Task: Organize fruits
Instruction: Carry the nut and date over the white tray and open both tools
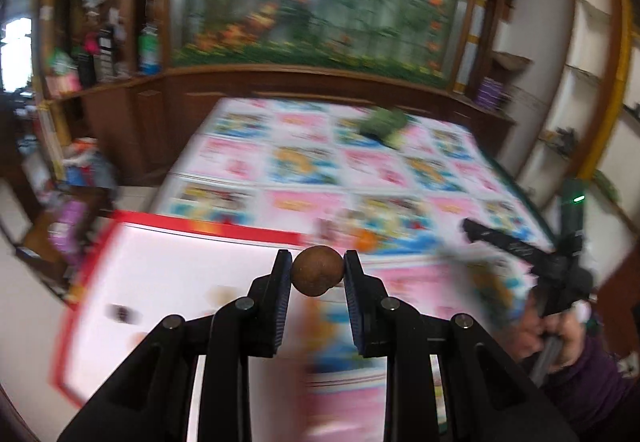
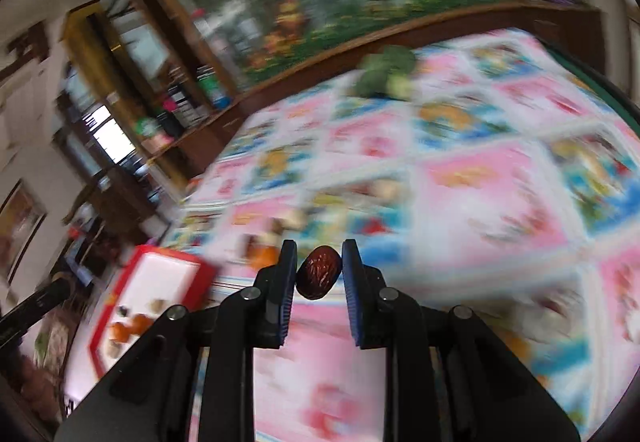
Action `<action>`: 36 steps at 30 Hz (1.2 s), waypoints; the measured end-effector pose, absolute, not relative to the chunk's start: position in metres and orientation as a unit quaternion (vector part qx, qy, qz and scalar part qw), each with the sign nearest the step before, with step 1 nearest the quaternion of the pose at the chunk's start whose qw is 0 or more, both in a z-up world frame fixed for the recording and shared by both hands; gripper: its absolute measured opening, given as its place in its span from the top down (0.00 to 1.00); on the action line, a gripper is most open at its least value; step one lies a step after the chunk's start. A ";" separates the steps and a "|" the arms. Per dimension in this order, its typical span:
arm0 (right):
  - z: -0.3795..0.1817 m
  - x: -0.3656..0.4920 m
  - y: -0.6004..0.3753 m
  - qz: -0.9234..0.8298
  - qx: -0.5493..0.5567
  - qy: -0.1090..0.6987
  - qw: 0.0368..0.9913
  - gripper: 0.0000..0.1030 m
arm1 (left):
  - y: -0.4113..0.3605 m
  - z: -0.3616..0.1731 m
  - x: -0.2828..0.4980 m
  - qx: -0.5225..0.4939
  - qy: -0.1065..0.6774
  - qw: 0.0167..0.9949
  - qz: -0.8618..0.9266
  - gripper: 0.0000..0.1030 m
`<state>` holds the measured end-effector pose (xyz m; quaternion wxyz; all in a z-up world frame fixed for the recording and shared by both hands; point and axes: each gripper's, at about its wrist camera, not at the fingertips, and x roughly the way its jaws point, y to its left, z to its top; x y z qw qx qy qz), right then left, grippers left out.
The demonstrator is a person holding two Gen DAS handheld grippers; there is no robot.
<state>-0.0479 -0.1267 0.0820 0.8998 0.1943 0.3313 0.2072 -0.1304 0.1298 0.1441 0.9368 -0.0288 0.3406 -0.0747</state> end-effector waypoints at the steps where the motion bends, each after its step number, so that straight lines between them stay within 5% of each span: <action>1: 0.092 -0.043 -0.110 0.230 0.190 0.330 0.896 0.76 | 0.150 0.148 -0.131 -0.021 0.337 0.940 -0.047 0.76; 12: 0.098 -0.025 0.089 0.383 0.099 0.397 0.828 0.76 | 0.248 0.113 -0.086 -0.017 0.406 0.913 0.043 0.76; 30: 0.046 -0.008 0.155 0.321 -0.017 0.475 0.819 0.74 | 0.248 0.038 -0.039 -0.001 0.518 0.855 0.031 0.74; 34: 0.054 -0.011 0.144 0.340 0.014 0.467 0.816 0.53 | 0.252 0.034 -0.038 -0.010 0.529 0.848 0.042 0.62; 36: 0.065 -0.016 0.130 0.341 0.031 0.440 0.830 0.53 | 0.253 0.040 -0.043 -0.020 0.523 0.851 0.049 0.51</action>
